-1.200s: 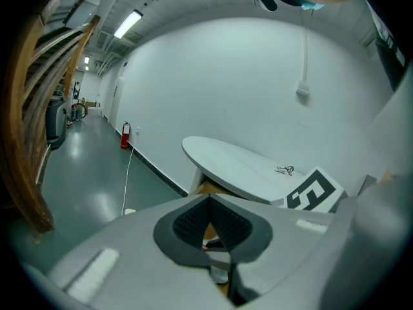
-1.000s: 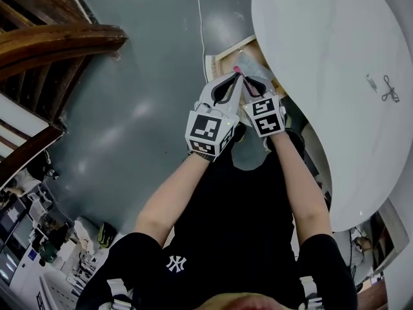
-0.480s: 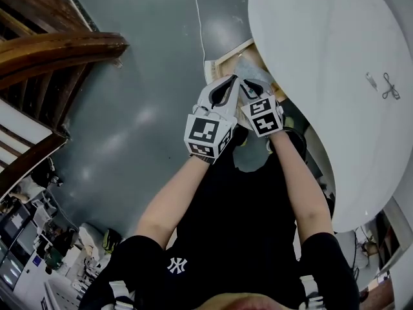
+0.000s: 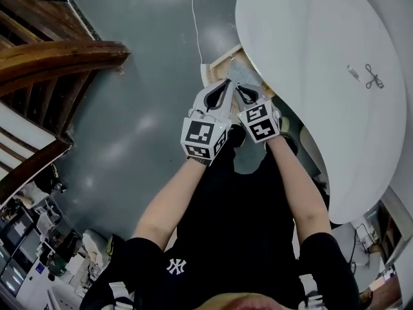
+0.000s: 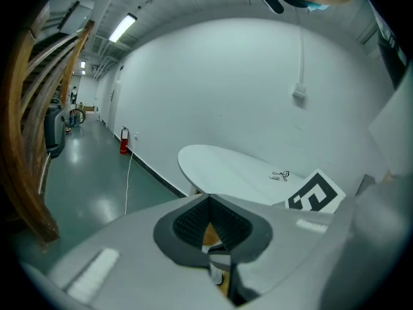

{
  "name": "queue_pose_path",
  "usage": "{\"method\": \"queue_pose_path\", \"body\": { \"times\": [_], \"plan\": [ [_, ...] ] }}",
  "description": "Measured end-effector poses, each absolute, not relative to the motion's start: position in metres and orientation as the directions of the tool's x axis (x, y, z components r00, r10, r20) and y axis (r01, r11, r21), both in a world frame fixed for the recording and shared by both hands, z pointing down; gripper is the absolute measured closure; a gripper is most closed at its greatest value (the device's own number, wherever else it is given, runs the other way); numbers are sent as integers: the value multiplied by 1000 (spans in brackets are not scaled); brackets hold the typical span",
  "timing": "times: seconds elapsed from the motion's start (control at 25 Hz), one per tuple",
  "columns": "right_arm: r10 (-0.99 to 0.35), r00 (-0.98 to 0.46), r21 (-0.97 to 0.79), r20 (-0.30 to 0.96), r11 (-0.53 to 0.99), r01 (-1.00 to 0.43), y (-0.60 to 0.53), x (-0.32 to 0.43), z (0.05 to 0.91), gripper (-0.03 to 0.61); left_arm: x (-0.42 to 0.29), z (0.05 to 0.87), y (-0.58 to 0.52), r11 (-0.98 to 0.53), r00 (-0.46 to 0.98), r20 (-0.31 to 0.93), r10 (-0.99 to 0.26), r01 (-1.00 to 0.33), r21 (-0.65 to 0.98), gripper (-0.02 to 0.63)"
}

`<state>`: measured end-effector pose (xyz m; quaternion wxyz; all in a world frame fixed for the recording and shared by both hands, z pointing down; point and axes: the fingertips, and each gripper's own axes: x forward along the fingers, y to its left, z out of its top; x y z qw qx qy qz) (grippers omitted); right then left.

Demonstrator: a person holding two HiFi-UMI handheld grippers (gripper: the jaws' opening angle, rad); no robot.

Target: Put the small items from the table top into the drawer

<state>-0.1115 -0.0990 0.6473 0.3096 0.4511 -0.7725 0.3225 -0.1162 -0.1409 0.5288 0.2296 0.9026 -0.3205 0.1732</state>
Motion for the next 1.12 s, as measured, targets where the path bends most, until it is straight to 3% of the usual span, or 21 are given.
{"method": "queue_pose_path", "body": {
  "times": [0.56,1.12],
  "plan": [
    [-590,-357,-210,724,304,-929,-74,-68,549,555,-79,460,-119,-740,784,427,-451,-596,312,614],
    [-701,-247,-151,668,198,-969,-43,37,473,555,30,414,-78,-833,869,366,-333,-453,317,614]
  ]
}}
